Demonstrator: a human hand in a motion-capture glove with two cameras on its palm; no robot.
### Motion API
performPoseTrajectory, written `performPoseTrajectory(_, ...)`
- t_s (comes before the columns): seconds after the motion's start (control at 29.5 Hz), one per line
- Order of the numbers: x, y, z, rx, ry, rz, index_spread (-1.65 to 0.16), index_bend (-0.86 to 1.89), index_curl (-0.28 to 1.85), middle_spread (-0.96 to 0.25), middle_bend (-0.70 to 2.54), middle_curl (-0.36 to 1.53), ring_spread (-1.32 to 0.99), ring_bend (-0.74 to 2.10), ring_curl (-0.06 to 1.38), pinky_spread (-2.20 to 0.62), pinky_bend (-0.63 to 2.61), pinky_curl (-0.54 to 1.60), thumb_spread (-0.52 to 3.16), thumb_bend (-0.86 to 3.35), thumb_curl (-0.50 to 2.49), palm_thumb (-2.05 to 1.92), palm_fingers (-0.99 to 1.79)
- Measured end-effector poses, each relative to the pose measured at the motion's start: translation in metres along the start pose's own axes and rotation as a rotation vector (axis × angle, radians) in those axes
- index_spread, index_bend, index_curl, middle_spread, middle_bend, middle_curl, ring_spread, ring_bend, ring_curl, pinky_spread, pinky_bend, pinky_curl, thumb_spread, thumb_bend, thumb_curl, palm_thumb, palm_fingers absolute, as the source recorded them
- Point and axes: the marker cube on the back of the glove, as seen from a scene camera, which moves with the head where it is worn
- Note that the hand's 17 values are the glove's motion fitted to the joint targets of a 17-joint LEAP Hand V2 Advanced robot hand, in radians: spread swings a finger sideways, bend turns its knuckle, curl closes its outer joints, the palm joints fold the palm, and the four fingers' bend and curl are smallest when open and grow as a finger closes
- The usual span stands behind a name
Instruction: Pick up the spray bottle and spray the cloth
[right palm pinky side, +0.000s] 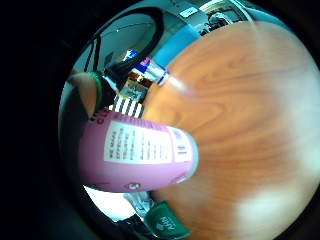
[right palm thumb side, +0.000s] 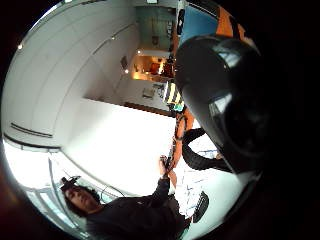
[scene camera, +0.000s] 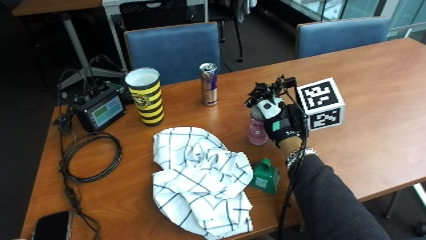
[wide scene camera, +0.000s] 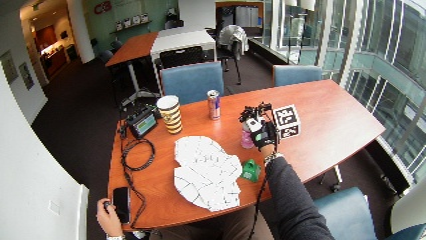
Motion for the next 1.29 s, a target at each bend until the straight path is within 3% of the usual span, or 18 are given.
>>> performPoseTrajectory(0.58,-0.021,-0.002,0.007,0.059,-0.009,-0.133,-0.30,0.26,0.51,-0.21,0.43,0.50,-0.16,0.40,0.43,-0.04,0.18,0.30,1.18,-0.01,0.55,0.85,1.22)
performPoseTrajectory(1.02,0.068,0.029,0.016,-0.036,-0.037,0.045,-0.30,0.23,0.53,-0.20,0.45,0.51,-0.16,0.42,0.44,-0.04,0.23,0.34,1.24,-0.01,0.55,0.82,1.24)
performPoseTrajectory(1.29,0.045,0.023,0.004,-0.133,-0.053,0.041,-0.29,0.19,0.54,-0.21,0.47,0.52,-0.18,0.46,0.45,-0.08,0.25,0.35,1.17,0.00,0.59,0.89,1.25)
